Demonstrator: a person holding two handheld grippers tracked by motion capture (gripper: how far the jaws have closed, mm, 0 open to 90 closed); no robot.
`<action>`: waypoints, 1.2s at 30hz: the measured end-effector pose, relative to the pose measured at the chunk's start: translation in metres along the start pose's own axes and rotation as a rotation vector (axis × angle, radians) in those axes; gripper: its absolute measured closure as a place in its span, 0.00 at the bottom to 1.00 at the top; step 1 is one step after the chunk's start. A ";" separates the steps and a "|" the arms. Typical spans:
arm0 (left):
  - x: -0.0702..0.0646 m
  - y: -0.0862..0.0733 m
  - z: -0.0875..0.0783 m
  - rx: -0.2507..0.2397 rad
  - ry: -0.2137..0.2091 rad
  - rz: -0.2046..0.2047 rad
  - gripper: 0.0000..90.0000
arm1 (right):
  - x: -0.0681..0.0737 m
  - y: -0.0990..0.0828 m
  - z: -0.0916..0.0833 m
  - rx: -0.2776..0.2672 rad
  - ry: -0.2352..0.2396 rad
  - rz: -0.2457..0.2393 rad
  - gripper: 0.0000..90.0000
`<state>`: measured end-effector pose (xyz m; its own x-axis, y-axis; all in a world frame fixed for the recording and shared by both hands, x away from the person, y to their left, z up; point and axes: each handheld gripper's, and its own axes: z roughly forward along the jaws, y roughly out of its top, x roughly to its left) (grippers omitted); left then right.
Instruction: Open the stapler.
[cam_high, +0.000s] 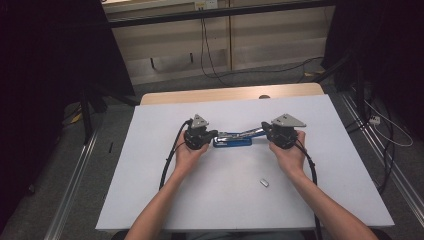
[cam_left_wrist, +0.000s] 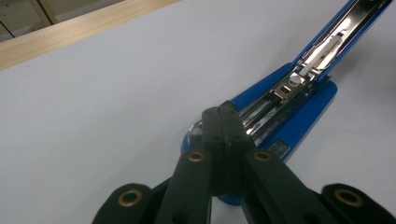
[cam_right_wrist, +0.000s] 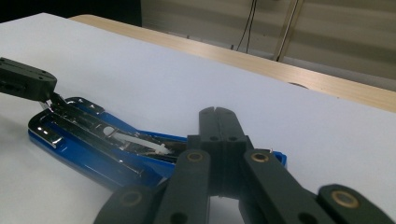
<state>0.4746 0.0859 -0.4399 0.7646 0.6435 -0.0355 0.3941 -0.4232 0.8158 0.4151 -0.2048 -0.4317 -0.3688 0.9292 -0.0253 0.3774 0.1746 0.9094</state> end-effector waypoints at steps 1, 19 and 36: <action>0.000 0.000 0.000 0.000 0.001 0.002 1.00 | -0.001 -0.001 0.000 0.001 0.000 0.002 1.00; 0.001 0.000 0.000 0.002 0.002 -0.003 1.00 | 0.000 -0.012 0.007 0.057 0.005 -0.008 1.00; 0.004 0.001 -0.001 -0.006 -0.026 -0.038 1.00 | -0.001 -0.013 0.007 0.057 0.017 0.010 1.00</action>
<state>0.4780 0.0887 -0.4389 0.7624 0.6419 -0.0817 0.4201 -0.3950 0.8170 0.4168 -0.2058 -0.4461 -0.3786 0.9255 -0.0089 0.4286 0.1839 0.8846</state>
